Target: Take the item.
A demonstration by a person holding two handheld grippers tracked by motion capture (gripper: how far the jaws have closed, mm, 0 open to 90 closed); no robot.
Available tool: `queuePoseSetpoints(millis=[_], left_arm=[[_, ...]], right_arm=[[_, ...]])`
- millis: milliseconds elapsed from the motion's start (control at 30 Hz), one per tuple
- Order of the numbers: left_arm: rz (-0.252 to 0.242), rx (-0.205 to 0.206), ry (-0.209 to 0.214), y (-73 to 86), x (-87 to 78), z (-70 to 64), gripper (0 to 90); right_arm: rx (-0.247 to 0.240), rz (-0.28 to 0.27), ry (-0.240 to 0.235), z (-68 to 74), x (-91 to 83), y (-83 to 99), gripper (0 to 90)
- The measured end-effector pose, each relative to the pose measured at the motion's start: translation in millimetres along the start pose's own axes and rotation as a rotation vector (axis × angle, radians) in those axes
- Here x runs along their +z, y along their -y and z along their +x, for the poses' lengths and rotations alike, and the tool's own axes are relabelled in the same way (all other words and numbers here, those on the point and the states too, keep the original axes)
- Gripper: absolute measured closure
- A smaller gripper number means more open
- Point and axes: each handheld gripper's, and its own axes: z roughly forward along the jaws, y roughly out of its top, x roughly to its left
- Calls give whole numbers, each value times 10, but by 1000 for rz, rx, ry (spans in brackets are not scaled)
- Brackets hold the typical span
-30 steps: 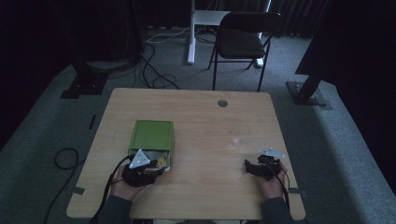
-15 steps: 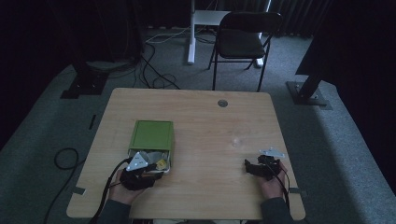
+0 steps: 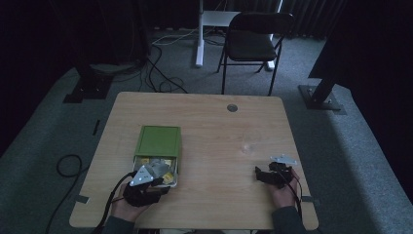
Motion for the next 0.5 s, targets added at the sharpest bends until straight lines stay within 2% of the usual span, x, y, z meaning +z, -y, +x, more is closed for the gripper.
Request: queuePoseSetpoints(millis=[167,233,267,300,500], left_arm=[[-56,3,-32,-39,-92,-20,586],[-80,9,-44,-103,-145,-22,576],[-80,9,-44,-103,-145,-22,556],[-77,17,-64,-152,-156,-19,541],[-78,24,-101,-235,-145,2,521]], right_arm=[[0,0,0,0,0,0,121],[0,0,0,0,0,0,122],[-1,0,0,-1,0,0,121],[0,0,0,0,0,0,121],[0,0,0,0,0,0,122]])
